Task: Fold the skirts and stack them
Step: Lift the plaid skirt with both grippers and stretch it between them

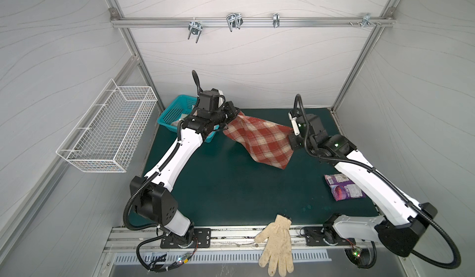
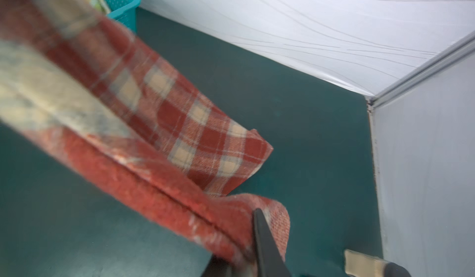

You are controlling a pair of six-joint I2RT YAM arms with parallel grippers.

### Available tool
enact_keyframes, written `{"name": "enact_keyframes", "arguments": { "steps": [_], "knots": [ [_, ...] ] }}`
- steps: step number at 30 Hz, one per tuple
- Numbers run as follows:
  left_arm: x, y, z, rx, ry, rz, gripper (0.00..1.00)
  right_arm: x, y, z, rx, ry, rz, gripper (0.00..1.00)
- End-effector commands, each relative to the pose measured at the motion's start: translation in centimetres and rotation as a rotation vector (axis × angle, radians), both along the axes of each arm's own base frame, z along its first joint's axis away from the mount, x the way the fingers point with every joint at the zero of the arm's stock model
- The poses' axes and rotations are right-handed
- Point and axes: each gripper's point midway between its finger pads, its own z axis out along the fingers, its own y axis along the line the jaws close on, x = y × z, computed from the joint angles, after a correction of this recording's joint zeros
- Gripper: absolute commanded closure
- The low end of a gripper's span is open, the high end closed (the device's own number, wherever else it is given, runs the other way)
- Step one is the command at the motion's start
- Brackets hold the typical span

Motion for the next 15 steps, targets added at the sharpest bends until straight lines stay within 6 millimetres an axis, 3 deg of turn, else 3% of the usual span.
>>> {"name": "enact_keyframes", "arguments": {
  "steps": [1,7,15],
  "knots": [
    [-0.7,1.0,4.8,0.038,-0.134,0.006,1.0,0.8,-2.2,2.7,-0.02,-0.034,-0.06,0.86],
    [-1.7,1.8,7.2,0.076,-0.201,0.007,1.0,1.6,-2.2,7.9,0.063,-0.121,-0.078,0.86],
    [-2.4,2.0,11.4,0.114,-0.288,-0.015,1.0,2.9,-2.2,12.2,0.101,-0.192,-0.096,0.84]
  ]
}}
